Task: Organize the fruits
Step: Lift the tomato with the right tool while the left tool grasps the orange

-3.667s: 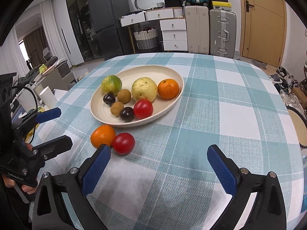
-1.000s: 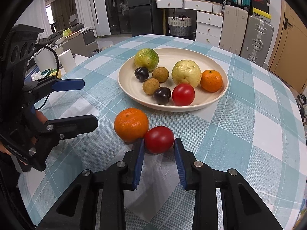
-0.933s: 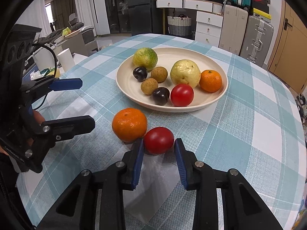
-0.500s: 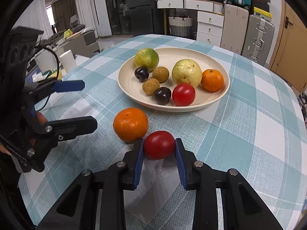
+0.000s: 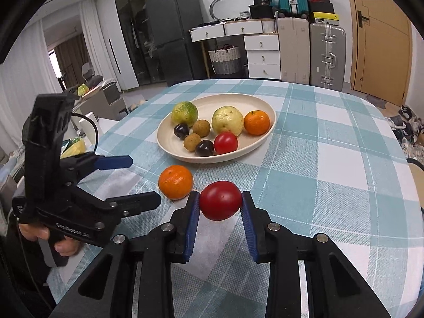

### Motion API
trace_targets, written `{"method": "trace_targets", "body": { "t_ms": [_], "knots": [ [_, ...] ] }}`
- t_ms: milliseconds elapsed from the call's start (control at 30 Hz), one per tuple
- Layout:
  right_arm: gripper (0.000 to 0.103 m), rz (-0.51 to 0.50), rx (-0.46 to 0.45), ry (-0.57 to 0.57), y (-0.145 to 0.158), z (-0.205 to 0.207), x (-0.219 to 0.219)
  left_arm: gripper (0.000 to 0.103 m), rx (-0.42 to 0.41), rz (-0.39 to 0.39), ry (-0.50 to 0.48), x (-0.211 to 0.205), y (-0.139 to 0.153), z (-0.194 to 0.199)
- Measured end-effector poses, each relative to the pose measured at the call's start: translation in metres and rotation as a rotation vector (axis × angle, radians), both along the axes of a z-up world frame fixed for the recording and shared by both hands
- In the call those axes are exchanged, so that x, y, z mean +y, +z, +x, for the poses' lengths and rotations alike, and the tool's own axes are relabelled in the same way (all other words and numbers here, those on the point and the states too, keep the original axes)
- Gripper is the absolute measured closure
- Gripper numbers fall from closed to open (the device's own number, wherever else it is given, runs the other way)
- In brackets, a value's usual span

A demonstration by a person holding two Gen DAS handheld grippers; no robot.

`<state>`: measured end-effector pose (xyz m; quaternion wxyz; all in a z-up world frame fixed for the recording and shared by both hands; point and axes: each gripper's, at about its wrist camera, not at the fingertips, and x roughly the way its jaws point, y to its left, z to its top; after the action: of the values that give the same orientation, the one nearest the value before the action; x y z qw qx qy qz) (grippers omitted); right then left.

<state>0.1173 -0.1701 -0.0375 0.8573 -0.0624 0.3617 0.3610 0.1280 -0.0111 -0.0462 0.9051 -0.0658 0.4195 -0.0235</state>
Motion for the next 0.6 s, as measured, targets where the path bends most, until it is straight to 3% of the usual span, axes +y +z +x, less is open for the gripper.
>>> {"method": "trace_targets", "body": {
  "t_ms": [133, 400, 600],
  "knots": [
    [0.071, -0.003, 0.004, -0.007, -0.001, 0.002, -0.005, 0.002, -0.001, -0.031, -0.008, -0.005, 0.001, 0.005],
    [0.071, -0.001, -0.002, -0.008, 0.001, 0.000, -0.008, 0.041, 0.037, -0.033, -0.048, -0.017, -0.004, 0.020],
    [0.071, 0.006, 0.000, -0.010, 0.002, 0.001, -0.010, 0.050, 0.028, -0.037, -0.075, -0.024, -0.002, 0.022]
  ]
}}
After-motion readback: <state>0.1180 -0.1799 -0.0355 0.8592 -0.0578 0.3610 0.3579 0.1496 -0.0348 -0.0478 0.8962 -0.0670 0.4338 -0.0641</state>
